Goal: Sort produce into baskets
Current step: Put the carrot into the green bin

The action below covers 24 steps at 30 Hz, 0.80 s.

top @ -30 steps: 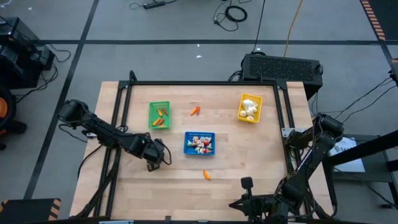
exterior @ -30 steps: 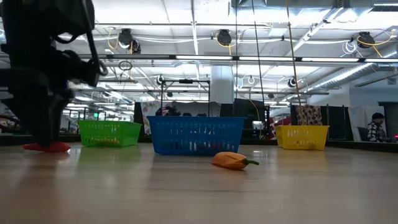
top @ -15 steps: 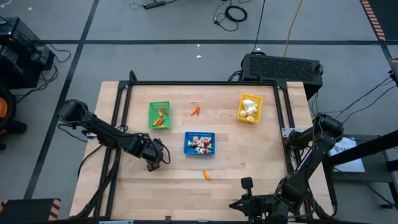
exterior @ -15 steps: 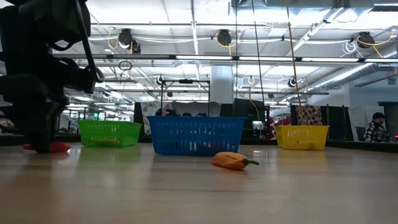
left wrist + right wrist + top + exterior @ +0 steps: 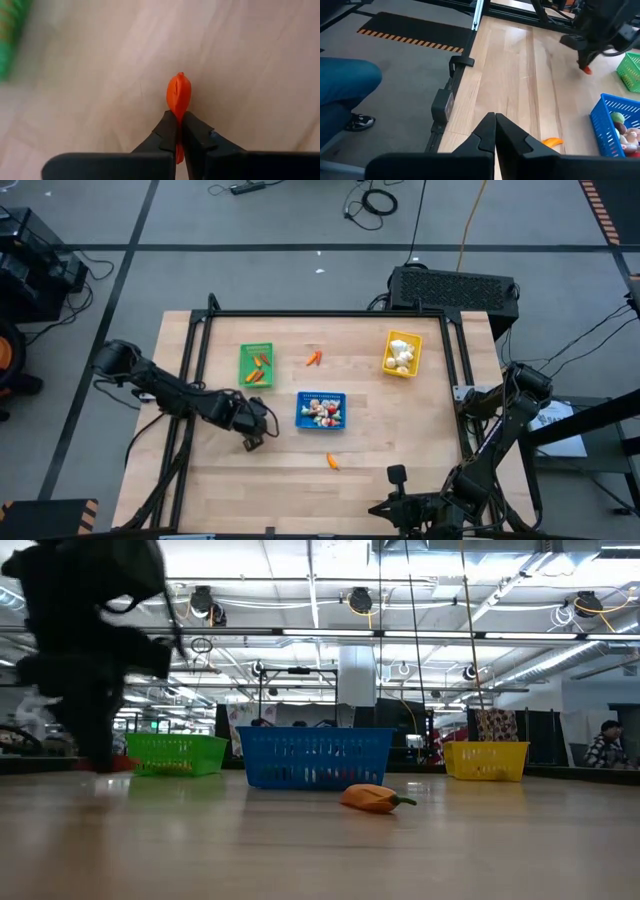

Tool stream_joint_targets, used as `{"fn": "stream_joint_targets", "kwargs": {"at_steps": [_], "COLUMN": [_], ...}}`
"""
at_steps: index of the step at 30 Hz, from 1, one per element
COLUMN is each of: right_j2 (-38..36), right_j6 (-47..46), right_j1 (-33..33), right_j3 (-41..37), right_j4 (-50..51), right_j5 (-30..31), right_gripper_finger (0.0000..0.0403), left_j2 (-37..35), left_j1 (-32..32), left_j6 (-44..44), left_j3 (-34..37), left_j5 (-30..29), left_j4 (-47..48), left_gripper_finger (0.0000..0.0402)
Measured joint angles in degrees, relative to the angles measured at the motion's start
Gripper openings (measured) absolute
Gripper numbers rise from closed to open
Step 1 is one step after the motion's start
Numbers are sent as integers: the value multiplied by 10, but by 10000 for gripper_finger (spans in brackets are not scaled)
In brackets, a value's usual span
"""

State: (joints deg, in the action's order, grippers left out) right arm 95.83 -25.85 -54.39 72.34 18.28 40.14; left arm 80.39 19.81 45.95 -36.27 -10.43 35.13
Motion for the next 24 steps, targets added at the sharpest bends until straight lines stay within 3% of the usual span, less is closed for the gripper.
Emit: {"fn": "stream_joint_targets", "kwargs": {"at_steps": [4,13,24], "right_j2": [0,0,0], "right_j6": [4,15,14], "right_j1": [0,0,0], "right_j3": [0,0,0], "right_j4": [0,1,3], "right_j5": [0,0,-4], "right_gripper_finger": [0,0,0], "left_j2": [-20,-108,-75], "left_j1": [-27,-121,-239], "left_j6": [-15,24,47], "left_j3": [-22,-65,-65], "left_j5": [-18,-151,-168], "left_j4": [3,73,71], "left_gripper_finger": [19,20,20]}}
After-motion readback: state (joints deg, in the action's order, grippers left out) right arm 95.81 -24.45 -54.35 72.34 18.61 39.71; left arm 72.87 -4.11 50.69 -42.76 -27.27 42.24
